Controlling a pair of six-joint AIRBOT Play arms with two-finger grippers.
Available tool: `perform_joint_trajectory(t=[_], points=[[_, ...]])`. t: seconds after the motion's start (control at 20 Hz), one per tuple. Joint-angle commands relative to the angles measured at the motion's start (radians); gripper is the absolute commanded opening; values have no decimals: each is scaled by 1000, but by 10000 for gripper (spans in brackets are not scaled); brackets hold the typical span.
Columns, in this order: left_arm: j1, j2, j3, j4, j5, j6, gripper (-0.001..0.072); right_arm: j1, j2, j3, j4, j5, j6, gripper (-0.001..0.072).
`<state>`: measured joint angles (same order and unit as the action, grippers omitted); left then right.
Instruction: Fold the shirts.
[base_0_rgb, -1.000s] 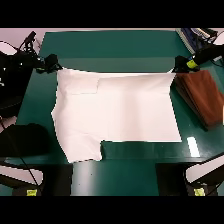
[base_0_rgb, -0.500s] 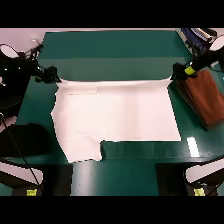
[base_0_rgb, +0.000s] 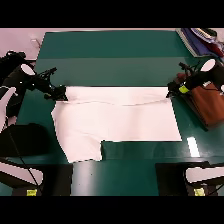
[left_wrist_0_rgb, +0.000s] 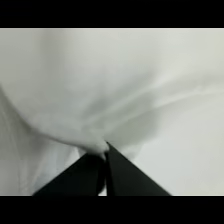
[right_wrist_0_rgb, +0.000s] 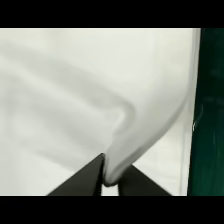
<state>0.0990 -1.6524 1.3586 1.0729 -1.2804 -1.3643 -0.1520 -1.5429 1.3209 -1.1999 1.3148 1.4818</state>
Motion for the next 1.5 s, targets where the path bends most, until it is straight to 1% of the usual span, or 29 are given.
perform_joint_trajectory(t=[0.0, 0.1, 0.2, 0.25, 0.4, 0.5, 0.6, 0.7, 0.8, 0.9, 1.0, 1.1, 1.2, 1.35, 1.4, 1.45], points=[[-3, 12, -17, 14, -34, -33, 530, 0, 47, -65, 3, -64, -1, 472], [-3, 71, -18, 95, -55, -46, 530, -22, 90, -39, 0, -34, -3, 477], [-3, 196, -55, 223, -63, -116, 531, -45, 163, -32, 0, -9, -29, 476], [-3, 278, -113, 264, -72, -141, 532, -55, 200, -32, 1, 6, -39, 475], [-3, 511, -358, 258, -129, -177, 532, -59, 285, -32, 1, 4, -73, 473], [-3, 657, -542, 255, -130, -216, 532, -50, 313, -32, 3, -19, -74, 472], [-3, 749, -681, 249, -130, -256, 532, -29, 320, -32, 3, -36, -76, 471], [-4, 796, -782, 217, -134, -262, 531, -14, 320, -32, 3, -41, -77, 449], [-28, 801, -849, 191, -127, -262, 531, -5, 320, -32, 3, -53, -77, 449], [-82, 800, -892, 145, -77, -262, 531, -6, 320, -32, 3, -55, -77, 449], [-143, 799, -916, 93, 3, -272, 531, -6, 320, -32, 3, -55, -77, 449], [-188, 797, -935, 90, 47, -315, 531, -7, 320, -32, 3, -49, -77, 449], [-201, 797, -952, 85, 42, -332, 531, -7, 320, -32, 3, -40, -77, 449], [-201, 797, -957, 90, 36, -333, 530, -8, 320, -32, 3, -37, -77, 449], [-201, 797, -956, 89, 39, -334, 475, -8, 320, -32, 3, -32, -77, 449], [-201, 797, -952, 90, 39, -330, 238, -8, 320, -32, 3, -27, -77, 449]])
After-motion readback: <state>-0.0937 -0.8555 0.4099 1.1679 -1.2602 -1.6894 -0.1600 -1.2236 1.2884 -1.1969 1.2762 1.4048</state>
